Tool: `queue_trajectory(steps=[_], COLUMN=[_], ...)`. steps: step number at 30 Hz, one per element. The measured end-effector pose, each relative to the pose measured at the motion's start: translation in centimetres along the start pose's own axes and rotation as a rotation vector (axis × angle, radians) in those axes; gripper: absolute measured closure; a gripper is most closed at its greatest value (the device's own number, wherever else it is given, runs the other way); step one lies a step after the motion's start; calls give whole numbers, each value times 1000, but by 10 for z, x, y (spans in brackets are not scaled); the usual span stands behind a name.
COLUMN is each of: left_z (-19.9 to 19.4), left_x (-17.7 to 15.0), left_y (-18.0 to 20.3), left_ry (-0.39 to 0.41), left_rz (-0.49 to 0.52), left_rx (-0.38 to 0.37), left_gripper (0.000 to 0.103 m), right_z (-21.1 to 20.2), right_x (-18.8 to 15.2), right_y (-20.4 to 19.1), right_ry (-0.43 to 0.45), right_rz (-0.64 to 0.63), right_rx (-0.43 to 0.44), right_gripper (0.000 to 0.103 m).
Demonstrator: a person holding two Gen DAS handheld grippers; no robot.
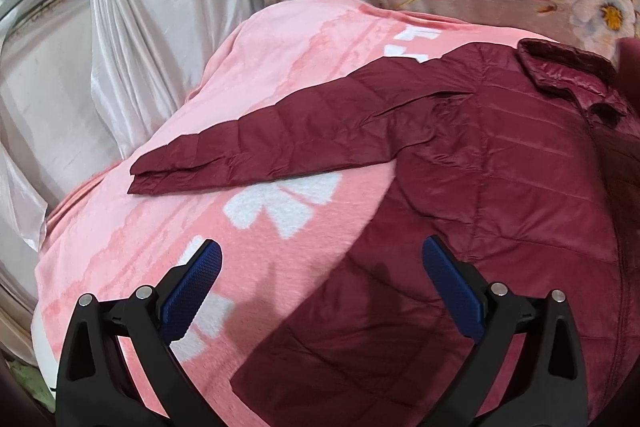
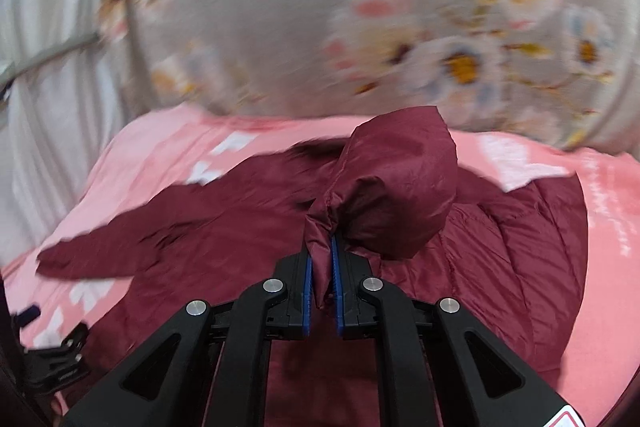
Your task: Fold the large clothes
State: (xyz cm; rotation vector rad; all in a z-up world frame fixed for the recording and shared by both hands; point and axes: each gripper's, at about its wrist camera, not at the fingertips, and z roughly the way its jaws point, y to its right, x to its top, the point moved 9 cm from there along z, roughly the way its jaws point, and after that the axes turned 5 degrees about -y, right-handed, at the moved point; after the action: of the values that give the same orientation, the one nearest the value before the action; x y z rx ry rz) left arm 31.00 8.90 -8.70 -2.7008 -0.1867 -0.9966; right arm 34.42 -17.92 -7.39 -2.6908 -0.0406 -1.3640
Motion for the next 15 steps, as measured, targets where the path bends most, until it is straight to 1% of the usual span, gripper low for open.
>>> queue_trajectory(steps=[1, 2, 4, 6, 8, 11, 12, 14, 15], left_z=[2, 4, 5, 2, -1, 3, 10, 22, 28], left_x=[0, 1, 3, 7, 15, 28, 30, 31, 30], left_y=[-1, -1, 1, 6, 19, 48, 62, 86, 97], left_ry=[-5, -10, -17, -24, -40, -88, -133, -201, -239], left_rz=[-1, -2, -9, -16, -29, -58, -59, -68, -79], left_rx=[-12, -25, -62, -116, -212, -365, -402, -470, -500], left_gripper=[5, 5, 5, 5, 5, 5, 5, 5, 5], right_z=[5, 10, 6, -6, -15, -24, -27, -30, -32], right_x=[-7, -13, -23, -25, -25, -26, -29, -35, -41], right_y=[-15, -30, -55, -65, -55, -12, 12, 46, 72], right_ry=[-17, -26, 1, 36, 49, 40, 36, 27, 17], right_rz=[-26, -54, -110, -152, -127, -11, 40, 107, 160], right_rx=[26, 42, 49, 32, 16, -10, -44, -94, -125], right_gripper=[82, 63, 42, 41, 41, 41, 41, 41, 41])
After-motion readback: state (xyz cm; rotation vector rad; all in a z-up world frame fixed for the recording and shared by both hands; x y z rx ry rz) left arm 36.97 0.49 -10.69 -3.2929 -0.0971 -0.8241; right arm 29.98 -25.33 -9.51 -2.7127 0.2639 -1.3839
